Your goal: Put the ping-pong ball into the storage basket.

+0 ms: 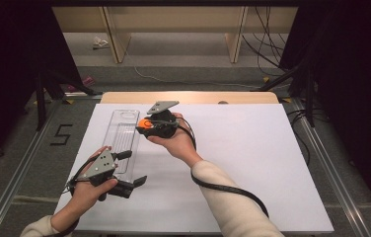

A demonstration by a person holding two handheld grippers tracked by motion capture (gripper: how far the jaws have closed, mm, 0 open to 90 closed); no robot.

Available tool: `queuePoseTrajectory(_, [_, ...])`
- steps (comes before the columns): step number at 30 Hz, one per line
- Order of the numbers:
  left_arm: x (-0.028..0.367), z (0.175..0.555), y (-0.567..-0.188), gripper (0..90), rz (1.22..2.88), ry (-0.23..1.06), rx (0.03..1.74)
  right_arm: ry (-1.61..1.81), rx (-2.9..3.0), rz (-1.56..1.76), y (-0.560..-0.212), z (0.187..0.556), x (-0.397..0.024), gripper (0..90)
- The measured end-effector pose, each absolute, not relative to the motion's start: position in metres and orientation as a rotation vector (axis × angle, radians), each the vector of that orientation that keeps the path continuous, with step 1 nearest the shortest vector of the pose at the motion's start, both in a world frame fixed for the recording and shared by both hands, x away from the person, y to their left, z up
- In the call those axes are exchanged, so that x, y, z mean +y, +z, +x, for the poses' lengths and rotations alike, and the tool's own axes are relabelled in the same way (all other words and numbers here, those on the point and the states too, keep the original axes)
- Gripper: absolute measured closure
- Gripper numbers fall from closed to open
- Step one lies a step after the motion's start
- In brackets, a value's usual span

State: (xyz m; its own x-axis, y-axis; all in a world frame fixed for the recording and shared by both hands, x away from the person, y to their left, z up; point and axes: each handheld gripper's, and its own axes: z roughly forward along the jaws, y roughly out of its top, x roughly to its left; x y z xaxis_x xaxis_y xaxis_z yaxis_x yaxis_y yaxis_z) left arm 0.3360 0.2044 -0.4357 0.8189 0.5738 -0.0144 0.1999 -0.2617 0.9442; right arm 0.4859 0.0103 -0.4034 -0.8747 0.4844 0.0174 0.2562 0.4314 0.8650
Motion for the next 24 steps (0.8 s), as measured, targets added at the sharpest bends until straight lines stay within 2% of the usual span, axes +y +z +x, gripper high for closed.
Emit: queuePoseTrajectory(24, [0.2041,0.3359,-0.4357,3.3,1.834,0.401,0.587,1.42,2.466,0.638,-0.4045,0.4874,0.0194,51.5])
